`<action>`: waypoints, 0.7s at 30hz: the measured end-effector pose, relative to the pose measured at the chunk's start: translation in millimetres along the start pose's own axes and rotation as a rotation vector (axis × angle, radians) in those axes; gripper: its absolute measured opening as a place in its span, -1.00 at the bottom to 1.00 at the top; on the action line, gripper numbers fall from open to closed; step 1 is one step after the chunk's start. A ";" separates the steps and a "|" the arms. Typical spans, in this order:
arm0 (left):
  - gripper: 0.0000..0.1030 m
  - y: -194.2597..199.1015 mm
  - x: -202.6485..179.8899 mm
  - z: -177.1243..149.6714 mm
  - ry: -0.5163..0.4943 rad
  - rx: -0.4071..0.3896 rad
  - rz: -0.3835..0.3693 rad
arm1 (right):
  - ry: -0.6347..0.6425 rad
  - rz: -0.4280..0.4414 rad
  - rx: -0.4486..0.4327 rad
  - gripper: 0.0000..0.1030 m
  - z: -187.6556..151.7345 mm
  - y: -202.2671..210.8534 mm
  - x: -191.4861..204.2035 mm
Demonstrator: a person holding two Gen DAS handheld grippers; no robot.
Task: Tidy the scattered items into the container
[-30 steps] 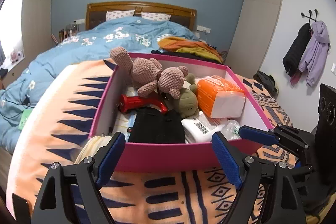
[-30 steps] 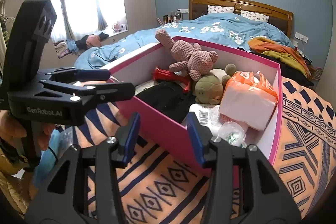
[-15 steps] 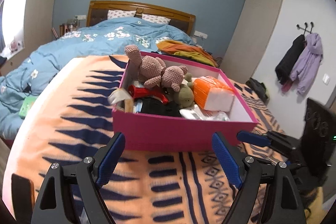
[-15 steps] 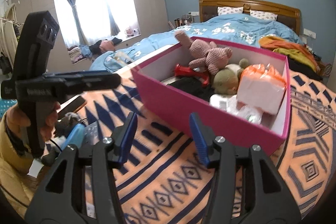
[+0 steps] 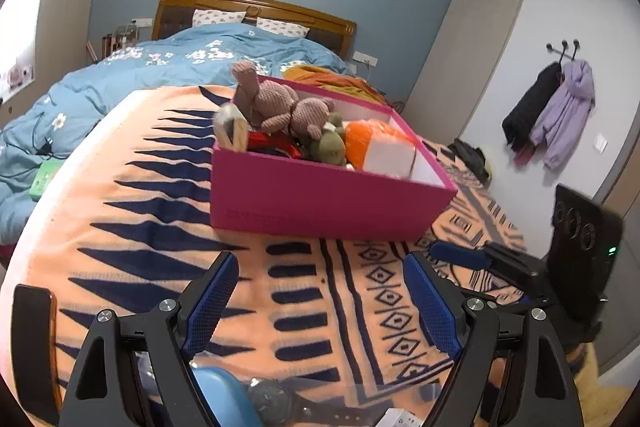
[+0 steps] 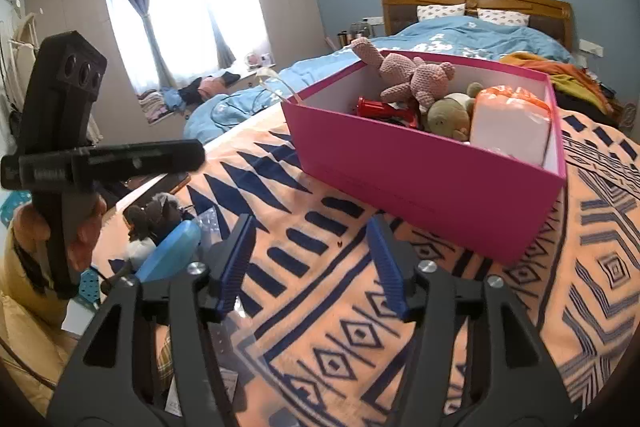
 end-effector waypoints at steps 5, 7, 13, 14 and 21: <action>0.68 -5.4 -8.8 -13.8 -0.002 0.007 0.026 | 0.041 -0.053 -0.017 0.49 -7.3 13.1 14.5; 0.68 -6.1 -11.0 -16.1 -0.004 0.002 0.038 | 0.060 -0.083 -0.029 0.54 -8.5 17.9 19.6; 0.71 -7.0 -13.5 -23.4 -0.005 -0.024 0.114 | 0.037 -0.229 -0.078 0.82 -9.2 26.6 13.2; 0.72 -8.2 -14.2 -25.4 -0.011 -0.021 0.128 | 0.028 -0.241 -0.081 0.91 -10.0 26.8 11.6; 0.72 -8.9 -20.8 -18.0 -0.046 -0.032 0.157 | -0.017 -0.317 -0.111 0.98 -5.6 30.2 1.6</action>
Point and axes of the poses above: each gripper's, at about its wrist camera, not at the fingertips, and y roughly against the way its jaws point, x to its left, z to its top, the point moved 7 cm from there along -y, roughly the way its jaws point, and after that the axes turned 5 degrees about -z, right-handed, at the moved point
